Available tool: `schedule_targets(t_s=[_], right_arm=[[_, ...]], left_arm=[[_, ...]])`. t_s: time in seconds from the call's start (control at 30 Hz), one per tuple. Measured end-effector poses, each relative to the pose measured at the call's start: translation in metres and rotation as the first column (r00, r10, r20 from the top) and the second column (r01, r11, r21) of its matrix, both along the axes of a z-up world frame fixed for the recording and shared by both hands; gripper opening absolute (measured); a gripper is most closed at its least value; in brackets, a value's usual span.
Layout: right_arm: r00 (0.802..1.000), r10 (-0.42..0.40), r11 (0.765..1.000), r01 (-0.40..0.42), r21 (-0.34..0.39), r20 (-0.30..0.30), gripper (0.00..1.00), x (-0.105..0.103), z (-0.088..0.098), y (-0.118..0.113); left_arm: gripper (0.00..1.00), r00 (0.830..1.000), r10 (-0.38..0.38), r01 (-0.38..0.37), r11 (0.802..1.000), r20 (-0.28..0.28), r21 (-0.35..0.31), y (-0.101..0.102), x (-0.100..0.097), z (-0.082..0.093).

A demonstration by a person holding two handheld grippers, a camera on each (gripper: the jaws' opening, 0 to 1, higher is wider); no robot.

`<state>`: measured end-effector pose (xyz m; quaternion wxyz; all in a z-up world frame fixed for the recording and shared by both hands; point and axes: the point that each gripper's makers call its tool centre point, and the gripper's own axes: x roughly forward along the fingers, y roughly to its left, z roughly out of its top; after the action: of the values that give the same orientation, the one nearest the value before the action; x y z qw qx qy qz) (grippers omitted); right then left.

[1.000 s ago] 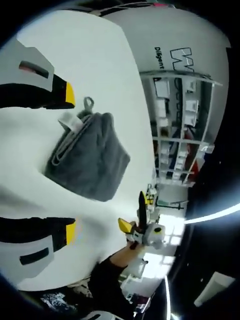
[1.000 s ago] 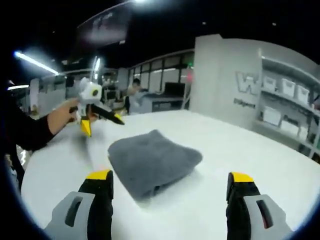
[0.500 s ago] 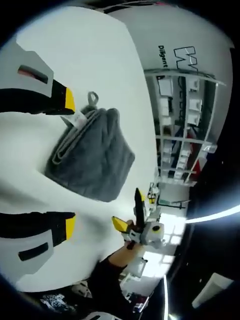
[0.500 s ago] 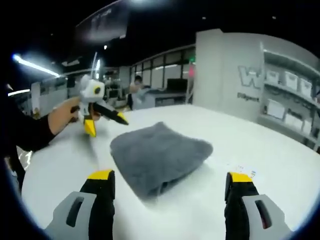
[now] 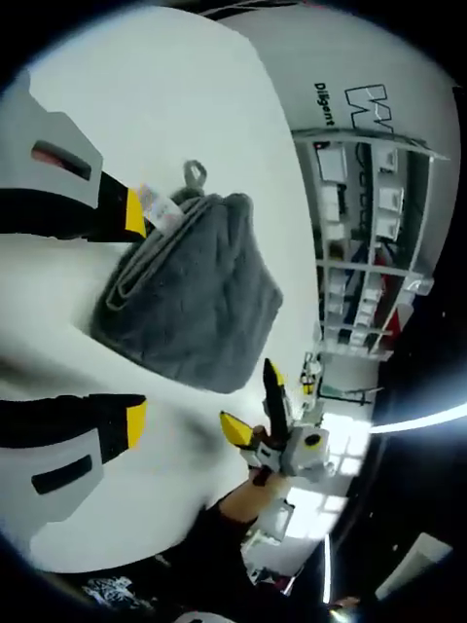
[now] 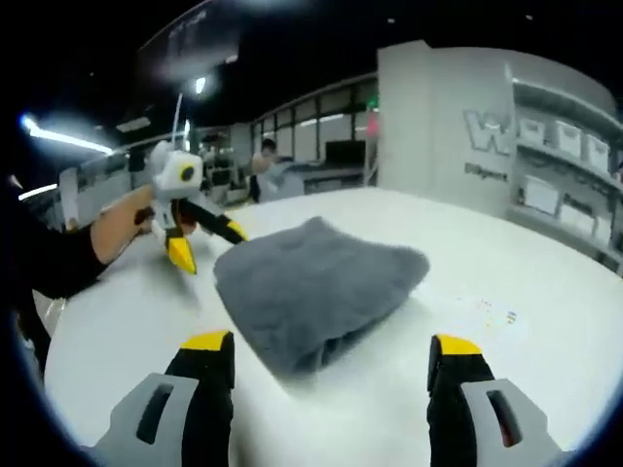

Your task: Open the folded towel by lifting each exposed corner and separating the folded layers until the towel lies flat within the target outline without major curled edges

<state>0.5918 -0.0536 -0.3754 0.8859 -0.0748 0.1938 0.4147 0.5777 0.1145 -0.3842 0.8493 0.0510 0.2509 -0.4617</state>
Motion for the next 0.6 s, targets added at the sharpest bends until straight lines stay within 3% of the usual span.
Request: schedule_targets(t_s=[0.3,0.6], right_arm=[[1.0,0.018,0.999,-0.017,0.027,-0.011,0.68,-0.008,-0.006,0.011],[0.997,0.067,0.993,-0.063,0.096,-0.045,0.52,-0.021,-0.009,0.029]], left_arm=[[0.47,1.0,0.023,-0.023,1.0,-0.021,-0.016,0.0,0.006,-0.003],[0.45,0.999,0.018,-0.018,1.0,-0.036,-0.012,-0.009,-0.001,-0.01]])
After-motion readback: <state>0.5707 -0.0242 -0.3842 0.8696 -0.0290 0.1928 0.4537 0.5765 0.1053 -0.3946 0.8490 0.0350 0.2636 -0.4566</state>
